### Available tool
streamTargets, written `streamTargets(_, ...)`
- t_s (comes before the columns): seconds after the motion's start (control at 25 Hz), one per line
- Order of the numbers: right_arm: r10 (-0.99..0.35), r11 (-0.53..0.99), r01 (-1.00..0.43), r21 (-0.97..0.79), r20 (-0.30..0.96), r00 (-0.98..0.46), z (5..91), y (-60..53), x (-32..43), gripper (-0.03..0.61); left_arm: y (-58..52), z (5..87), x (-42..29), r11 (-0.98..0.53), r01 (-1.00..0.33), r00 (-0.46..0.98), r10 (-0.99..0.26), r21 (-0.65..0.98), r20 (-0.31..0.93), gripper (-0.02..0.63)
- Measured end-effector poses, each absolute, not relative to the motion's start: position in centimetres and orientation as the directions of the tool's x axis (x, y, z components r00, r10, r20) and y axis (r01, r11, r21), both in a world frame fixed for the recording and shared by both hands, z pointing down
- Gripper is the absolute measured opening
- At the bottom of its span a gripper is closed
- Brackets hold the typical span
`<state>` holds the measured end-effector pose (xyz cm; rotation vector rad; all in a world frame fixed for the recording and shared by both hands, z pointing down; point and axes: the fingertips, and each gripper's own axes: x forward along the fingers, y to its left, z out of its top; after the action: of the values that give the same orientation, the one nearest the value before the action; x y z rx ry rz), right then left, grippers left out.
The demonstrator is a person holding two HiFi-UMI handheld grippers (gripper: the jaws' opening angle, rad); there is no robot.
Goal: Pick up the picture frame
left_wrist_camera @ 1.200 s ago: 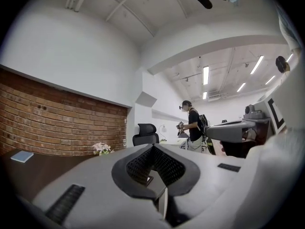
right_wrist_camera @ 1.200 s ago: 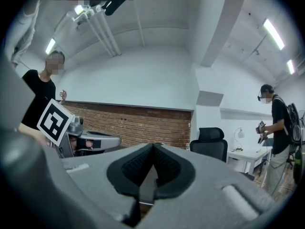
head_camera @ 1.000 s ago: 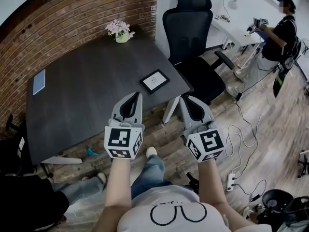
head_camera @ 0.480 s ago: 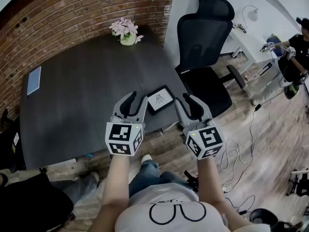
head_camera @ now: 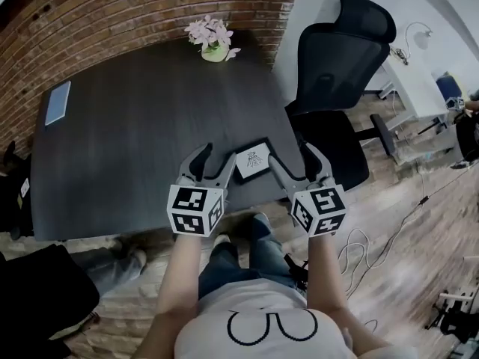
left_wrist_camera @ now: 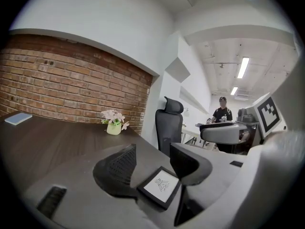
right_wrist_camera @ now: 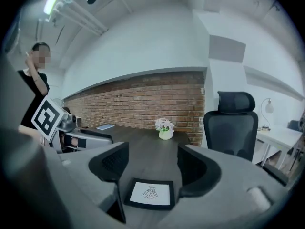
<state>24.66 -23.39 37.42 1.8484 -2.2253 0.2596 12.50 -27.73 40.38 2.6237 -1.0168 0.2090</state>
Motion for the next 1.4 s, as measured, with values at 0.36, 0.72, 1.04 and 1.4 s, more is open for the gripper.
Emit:
streamTargets(0.36, -0.822, 0.292, -0.950, -0.112, 0.478, -0.309, 45.6, -27.8, 27.2, 0.301, -29.3, 47.6, 14.0, -0.529, -0.792, 0.610, -0.666, 0.303, 0.430, 0.216)
streamTargets(0.72, -0.708, 0.376, -0.909, -0.180, 0.577, -0.407, 52.3, -30.0, 28.6, 0.273, -29.2, 55.5, 16.1, -0.339, -0.868, 0.496, -0.612, 0.361, 0.616, 0.213)
streamTargets(1.04, -0.654, 0.441, -0.873, -0.209, 0.592, -0.471, 55.1, -31.1, 28.7, 0.261, -28.9, 60.0, 16.8, -0.186, -0.919, 0.390, -0.564, 0.348, 0.728, 0.183)
streamTargets(1.4, -0.656, 0.471, -0.861, -0.193, 0.575, -0.488, 55.0, -31.2, 29.7, 0.233, -29.0, 61.1, 16.7, -0.078, -0.938, 0.322, -0.547, 0.336, 0.772, 0.088)
